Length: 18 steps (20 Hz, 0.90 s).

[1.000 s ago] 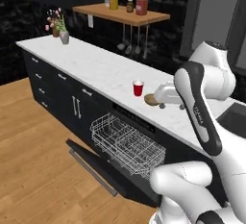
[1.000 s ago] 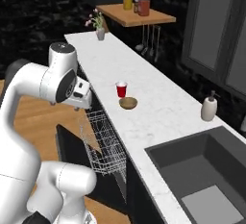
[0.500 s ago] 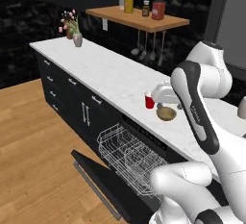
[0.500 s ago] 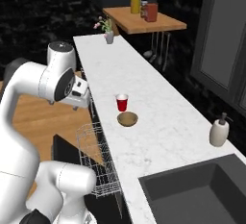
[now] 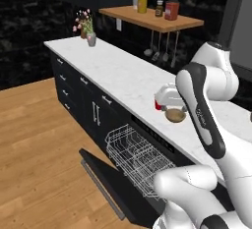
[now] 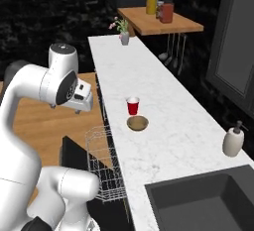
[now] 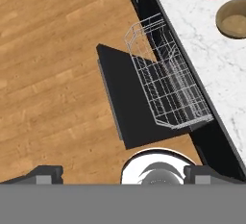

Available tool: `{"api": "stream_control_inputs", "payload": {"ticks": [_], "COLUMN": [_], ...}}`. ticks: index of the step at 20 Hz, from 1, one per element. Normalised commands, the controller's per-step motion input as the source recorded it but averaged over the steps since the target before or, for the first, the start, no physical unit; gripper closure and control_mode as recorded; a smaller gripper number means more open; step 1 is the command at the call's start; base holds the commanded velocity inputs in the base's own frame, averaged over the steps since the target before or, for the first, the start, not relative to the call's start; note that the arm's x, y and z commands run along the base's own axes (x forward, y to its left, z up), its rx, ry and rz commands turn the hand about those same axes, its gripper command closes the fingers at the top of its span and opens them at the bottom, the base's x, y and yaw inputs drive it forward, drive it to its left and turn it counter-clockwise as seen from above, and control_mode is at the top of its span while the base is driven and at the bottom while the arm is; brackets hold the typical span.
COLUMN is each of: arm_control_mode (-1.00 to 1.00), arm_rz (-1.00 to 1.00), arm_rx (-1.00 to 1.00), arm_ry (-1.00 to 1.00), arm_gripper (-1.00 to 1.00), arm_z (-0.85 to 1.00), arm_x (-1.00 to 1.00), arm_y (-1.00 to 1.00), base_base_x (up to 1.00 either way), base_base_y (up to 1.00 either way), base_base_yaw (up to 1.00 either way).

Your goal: Pick up the cup and bowl from the counter, place them in the dishwasher, and close the dishwasher door.

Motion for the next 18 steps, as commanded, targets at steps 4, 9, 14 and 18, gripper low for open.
{"api": "stream_control_inputs", "payload": {"ticks": [4, 9, 14, 18], "arm_control_mode": [1.00, 1.00, -1.00, -1.00], "arm_rz": [0.00, 0.00, 0.05, 0.02], "arm_rx": [0.00, 0.00, 0.01, 0.00], "arm_ry": [0.00, 0.00, 0.06, 0.10], "arm_gripper": [-1.00, -1.00, -1.00, -1.00], "arm_z": [0.00, 0.00, -0.17, -0.59], "arm_x": [0.00, 0.00, 0.60, 1.00], "arm_y": [0.00, 0.00, -0.22, -0.41], "base_base_x": [0.25, 0.02, 0.18, 0.00], "base_base_y": [-0.21, -0.17, -0.05, 0.00], "base_base_yaw": [0.20, 0.16, 0.03, 0.00]}}
